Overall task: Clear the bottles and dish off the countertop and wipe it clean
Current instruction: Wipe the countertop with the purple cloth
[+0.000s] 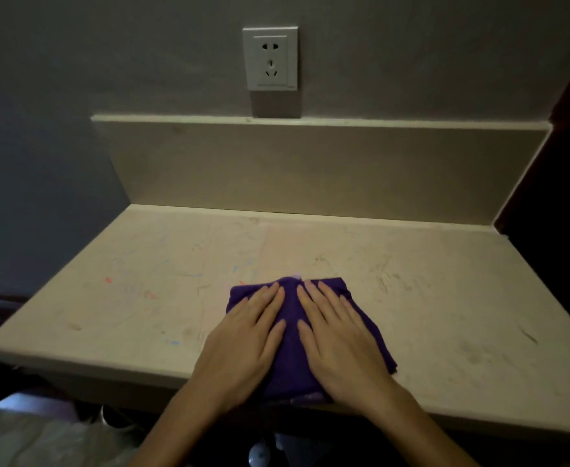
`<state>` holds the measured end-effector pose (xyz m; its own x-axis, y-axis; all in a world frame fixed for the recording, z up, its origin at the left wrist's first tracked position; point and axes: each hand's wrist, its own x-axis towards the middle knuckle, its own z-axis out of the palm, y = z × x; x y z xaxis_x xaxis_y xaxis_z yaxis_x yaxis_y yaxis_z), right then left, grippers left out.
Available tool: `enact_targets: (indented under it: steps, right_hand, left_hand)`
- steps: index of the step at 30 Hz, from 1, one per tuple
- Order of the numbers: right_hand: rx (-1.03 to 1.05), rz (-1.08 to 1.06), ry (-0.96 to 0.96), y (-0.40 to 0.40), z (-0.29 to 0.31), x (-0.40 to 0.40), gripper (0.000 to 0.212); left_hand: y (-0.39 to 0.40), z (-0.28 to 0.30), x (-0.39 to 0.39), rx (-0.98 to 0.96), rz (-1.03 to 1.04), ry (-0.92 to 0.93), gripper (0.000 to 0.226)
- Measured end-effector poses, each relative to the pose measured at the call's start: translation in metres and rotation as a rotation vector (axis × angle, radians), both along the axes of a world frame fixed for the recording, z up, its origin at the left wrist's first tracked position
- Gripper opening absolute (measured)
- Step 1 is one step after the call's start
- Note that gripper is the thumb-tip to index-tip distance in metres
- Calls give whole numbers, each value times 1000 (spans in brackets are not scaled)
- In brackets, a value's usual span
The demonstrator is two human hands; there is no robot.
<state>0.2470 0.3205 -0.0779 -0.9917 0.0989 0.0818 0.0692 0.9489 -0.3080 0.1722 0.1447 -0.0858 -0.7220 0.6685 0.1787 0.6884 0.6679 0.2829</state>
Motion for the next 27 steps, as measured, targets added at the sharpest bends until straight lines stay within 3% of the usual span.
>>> enact_targets:
  steps: [8,14,20,27]
  right_hand:
    - [26,-30,-6,30,-5,-160,60]
    - [65,-110,8,30,-7,-218,60]
    - [39,-115,-2,14,-6,-184,60]
    - [-31,-33,35,-59,-7,-43,61]
  left_hand:
    - [34,2,-166,-64,1,-33,87]
    - [45,3,-232,-99,-36,2,58]
    - [35,7,-194,-73,16,-20,56]
    - [-49,8,-43,-43,36,-4,66]
